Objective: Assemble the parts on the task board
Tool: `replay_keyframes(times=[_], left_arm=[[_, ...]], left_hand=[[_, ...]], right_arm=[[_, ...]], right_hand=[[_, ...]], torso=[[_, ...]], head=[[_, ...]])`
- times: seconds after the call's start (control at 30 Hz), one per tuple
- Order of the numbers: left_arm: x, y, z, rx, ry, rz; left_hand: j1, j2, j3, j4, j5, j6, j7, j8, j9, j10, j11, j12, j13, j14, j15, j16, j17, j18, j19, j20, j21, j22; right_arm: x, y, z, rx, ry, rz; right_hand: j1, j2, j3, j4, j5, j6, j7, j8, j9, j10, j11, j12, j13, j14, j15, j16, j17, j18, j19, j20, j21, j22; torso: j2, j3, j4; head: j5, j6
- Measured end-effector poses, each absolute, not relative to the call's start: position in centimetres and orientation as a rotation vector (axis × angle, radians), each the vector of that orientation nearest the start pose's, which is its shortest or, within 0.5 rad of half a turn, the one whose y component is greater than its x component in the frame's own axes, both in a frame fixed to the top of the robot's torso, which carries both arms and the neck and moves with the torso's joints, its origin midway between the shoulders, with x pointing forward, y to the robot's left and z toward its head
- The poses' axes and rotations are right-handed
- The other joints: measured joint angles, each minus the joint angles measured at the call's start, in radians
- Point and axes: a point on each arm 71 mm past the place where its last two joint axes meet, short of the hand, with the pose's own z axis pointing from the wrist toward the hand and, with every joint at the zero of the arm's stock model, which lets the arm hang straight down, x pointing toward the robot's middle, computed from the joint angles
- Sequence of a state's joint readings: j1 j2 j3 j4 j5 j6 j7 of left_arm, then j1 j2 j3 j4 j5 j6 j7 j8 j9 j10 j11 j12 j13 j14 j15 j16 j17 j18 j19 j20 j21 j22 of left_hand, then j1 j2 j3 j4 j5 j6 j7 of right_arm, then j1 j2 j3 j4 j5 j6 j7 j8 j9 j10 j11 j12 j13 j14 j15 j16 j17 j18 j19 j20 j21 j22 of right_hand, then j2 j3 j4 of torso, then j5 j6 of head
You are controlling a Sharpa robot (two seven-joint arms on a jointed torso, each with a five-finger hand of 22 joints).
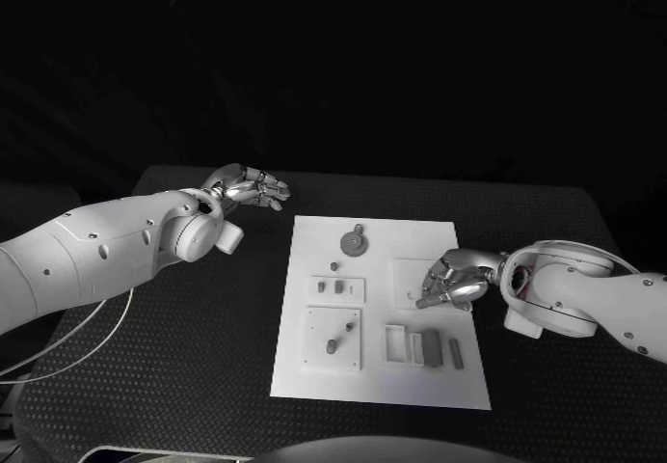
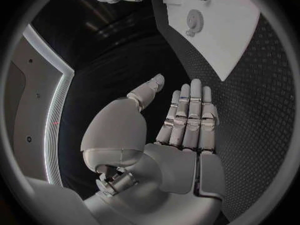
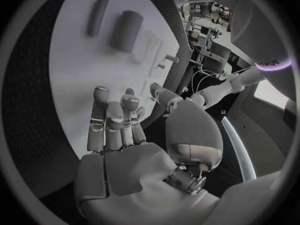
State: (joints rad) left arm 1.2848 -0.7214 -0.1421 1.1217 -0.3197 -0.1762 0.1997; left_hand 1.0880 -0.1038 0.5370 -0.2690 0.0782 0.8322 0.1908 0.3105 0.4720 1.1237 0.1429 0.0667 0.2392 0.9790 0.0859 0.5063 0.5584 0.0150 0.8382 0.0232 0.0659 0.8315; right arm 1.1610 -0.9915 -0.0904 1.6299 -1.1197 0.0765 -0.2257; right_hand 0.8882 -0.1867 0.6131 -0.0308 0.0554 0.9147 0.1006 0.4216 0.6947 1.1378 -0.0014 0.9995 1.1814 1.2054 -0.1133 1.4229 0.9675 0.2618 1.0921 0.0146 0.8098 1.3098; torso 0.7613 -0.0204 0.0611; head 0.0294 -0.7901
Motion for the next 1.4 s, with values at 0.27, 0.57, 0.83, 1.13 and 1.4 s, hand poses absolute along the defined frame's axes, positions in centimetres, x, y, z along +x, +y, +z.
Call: replay_keyframes(times=[0.27,0.57,0.83,1.13,1.4], left_arm=[[55.5,26.6,-19.9,-0.852,1.661,-1.133],[55.5,26.7,-20.0,-0.855,1.662,-1.130],[55.5,26.8,-20.1,-0.857,1.662,-1.129],[55.5,26.7,-20.1,-0.857,1.663,-1.130],[55.5,26.8,-20.1,-0.858,1.664,-1.129]], left_hand=[[0.000,0.000,0.000,0.000,0.000,0.000,0.000,0.000,0.000,0.000,0.000,0.000,0.000,0.000,0.000,0.000,0.001,0.000,0.000,0.000,0.000,-0.001],[0.000,0.000,0.000,0.000,0.000,0.000,0.000,0.000,0.000,0.000,0.000,0.000,0.000,0.000,0.000,0.000,0.002,0.000,0.000,0.000,0.000,-0.001],[0.000,0.000,0.000,0.000,0.000,0.000,0.000,0.000,0.000,0.000,0.000,0.000,0.000,0.000,0.000,0.000,0.003,0.000,0.000,0.000,0.000,-0.001],[0.000,0.000,-0.003,0.003,0.000,0.000,0.000,0.000,-0.001,0.000,0.000,0.000,0.000,0.000,0.000,-0.004,0.004,0.000,0.000,0.000,0.000,-0.002],[0.000,0.000,-0.003,0.003,0.000,0.000,0.000,0.000,-0.001,0.000,0.000,0.000,0.000,0.000,0.000,-0.004,0.005,0.000,0.000,0.000,0.000,-0.002]], right_arm=[[41.7,-26.0,-25.3,0.190,2.481,0.516],[41.3,-26.3,-25.4,0.206,2.522,0.450],[40.9,-26.2,-25.7,0.196,2.542,0.435],[40.4,-25.4,-26.3,0.190,2.567,0.447],[40.0,-24.8,-27.4,0.181,2.588,0.445]], right_hand=[[-0.103,-0.017,0.001,0.092,0.000,0.010,-0.010,-0.006,0.022,-0.001,0.001,0.041,0.020,0.037,-0.001,0.052,0.086,-0.014,0.014,-0.015,0.028,0.000],[-0.115,-0.020,0.009,0.100,0.000,0.035,-0.019,-0.010,0.027,-0.012,-0.021,0.050,0.020,0.067,-0.017,0.059,0.112,-0.008,0.014,-0.026,0.042,0.000],[-0.121,-0.015,0.009,0.100,0.000,0.041,-0.021,-0.011,0.029,-0.009,-0.024,0.054,0.020,0.072,-0.019,0.064,0.115,-0.007,0.014,-0.026,0.048,0.000],[-0.125,-0.011,0.006,0.097,0.000,0.046,-0.023,-0.027,0.027,-0.008,-0.024,0.054,0.017,0.073,-0.018,0.064,0.112,-0.007,0.008,-0.031,0.056,0.000],[-0.125,-0.011,0.005,0.090,0.000,0.043,-0.021,-0.050,0.016,-0.008,-0.024,0.054,0.014,0.070,-0.015,0.064,0.097,-0.008,0.008,-0.031,0.060,0.000]], torso=[[0.000,0.0001,-0.0016],[-0.001,0.0000,-0.0008],[0.000,-0.0012,0.0001],[0.000,-0.0025,0.0004],[0.000,-0.0031,0.0012]], head=[[-0.010,-0.001],[-0.015,-0.004],[-0.019,-0.006],[-0.021,-0.014],[-0.021,-0.019]])
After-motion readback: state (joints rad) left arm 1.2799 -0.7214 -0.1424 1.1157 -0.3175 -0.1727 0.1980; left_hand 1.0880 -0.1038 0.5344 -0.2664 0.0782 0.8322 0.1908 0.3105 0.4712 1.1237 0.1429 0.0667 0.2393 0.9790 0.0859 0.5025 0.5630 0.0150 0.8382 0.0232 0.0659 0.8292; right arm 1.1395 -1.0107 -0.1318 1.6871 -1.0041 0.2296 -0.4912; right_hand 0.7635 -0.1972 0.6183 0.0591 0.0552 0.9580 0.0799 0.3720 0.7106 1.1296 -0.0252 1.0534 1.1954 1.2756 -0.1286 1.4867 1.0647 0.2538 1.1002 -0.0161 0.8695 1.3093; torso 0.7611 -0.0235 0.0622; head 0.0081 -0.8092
